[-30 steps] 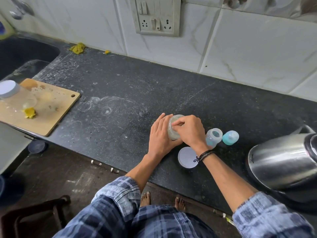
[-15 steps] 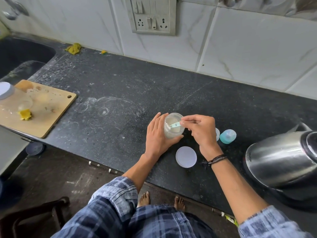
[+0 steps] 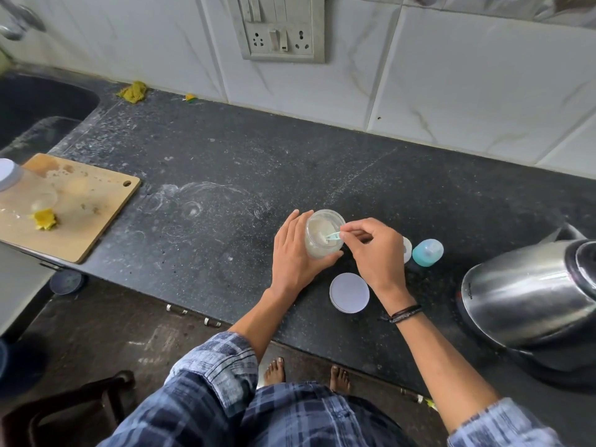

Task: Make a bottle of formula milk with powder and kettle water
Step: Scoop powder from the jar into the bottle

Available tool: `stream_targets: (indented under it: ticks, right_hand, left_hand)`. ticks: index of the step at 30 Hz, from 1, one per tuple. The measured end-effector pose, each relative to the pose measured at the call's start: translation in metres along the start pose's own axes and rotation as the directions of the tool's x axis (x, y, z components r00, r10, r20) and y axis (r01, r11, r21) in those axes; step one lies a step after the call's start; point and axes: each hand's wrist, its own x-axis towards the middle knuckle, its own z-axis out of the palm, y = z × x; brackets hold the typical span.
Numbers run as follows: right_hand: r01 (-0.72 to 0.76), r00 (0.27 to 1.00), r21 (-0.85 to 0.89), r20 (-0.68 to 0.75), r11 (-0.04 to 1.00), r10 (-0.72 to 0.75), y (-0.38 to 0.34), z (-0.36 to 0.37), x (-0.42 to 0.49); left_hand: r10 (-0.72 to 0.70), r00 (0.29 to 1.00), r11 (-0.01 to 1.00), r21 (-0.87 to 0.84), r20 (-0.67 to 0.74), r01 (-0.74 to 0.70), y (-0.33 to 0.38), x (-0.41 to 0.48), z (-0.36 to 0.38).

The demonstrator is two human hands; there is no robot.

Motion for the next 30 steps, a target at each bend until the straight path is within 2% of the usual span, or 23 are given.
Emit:
stream_targets:
  ticks: [4,7,15,19,30]
  right_hand:
    - [0.098,0.995,-0.042,-0.017,0.994,-0.099,-0.001,0.002,-0.004]
    - [0.092,0.996,-0.039,-0.010,0.995,-0.092,0.002,0.003,-0.006]
    - [-0.144,0.988,0.190,-0.019,0.971,0.150,0.011,0.000,-0.003]
    - [-0.204,0.978,0.223,-0.003,0.953,0.210,0.012,0.001,0.002]
    - [-0.412,0.901,0.447,0.066,0.794,0.430,0.012,0.002,0.005]
  left_hand:
    - [0.009,1.000,1.000,-0.006,-0.013,-0.009,0.000,0.000,0.000]
    - [0.007,1.000,1.000,-0.009,-0.007,-0.008,0.000,0.000,-0.001]
    - [0.010,1.000,1.000,0.003,0.016,-0.010,0.001,0.000,-0.001]
    - [0.035,0.999,0.999,0.012,0.012,-0.035,-0.001,0.000,0.001]
    - [0.092,0.996,0.995,0.032,-0.001,-0.092,-0.003,-0.002,0.003]
